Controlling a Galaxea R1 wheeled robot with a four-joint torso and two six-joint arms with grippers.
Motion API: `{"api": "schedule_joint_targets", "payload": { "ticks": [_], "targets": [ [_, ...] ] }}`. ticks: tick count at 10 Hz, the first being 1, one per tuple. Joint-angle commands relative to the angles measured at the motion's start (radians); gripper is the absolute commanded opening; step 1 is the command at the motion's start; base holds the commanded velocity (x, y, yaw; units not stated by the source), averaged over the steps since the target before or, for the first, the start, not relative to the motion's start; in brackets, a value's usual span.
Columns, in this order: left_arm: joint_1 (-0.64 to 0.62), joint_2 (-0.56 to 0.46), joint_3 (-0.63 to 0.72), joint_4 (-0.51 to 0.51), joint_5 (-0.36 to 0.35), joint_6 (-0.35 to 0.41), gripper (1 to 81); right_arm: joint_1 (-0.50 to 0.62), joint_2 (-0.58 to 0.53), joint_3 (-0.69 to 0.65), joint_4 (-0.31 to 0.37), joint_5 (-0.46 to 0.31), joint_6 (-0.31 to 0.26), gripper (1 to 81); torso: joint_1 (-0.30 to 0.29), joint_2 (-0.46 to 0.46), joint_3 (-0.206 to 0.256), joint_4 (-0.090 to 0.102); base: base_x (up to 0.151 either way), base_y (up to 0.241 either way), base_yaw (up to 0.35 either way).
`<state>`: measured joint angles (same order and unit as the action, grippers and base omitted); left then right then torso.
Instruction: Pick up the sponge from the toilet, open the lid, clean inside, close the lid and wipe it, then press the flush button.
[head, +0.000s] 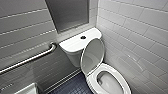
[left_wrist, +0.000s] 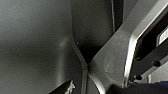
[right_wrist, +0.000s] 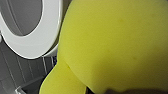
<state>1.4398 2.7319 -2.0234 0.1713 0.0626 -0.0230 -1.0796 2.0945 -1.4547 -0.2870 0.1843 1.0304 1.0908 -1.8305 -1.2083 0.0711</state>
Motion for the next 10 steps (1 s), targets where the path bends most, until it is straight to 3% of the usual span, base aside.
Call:
{"api": "schedule_joint_targets", "payload": {
  "ticks": [1,5,10],
  "targets": [
    [0.003,-0.012,0.022,0.005,0.076,0.008,81.1,0.185,-0.046,0.111,-0.053,-0.228,-0.032,1.0,0.000,0.000,0.000,0.000,0.000,0.000,0.000],
    [0.003,-0.015,0.022,0.004,0.074,0.006,81.1,0.497,0.066,0.131,-0.055,-0.555,-0.024,1.0,0.000,0.000,0.000,0.000,0.000,0.000,0.000],
    [0.003,-0.012,0.020,0.004,0.074,0.006,81.1,0.772,0.239,0.062,-0.061,-0.767,-0.020,1.0,0.000,0.000,0.000,-0.001,0.000,0.000,0.000]
  ]
}}
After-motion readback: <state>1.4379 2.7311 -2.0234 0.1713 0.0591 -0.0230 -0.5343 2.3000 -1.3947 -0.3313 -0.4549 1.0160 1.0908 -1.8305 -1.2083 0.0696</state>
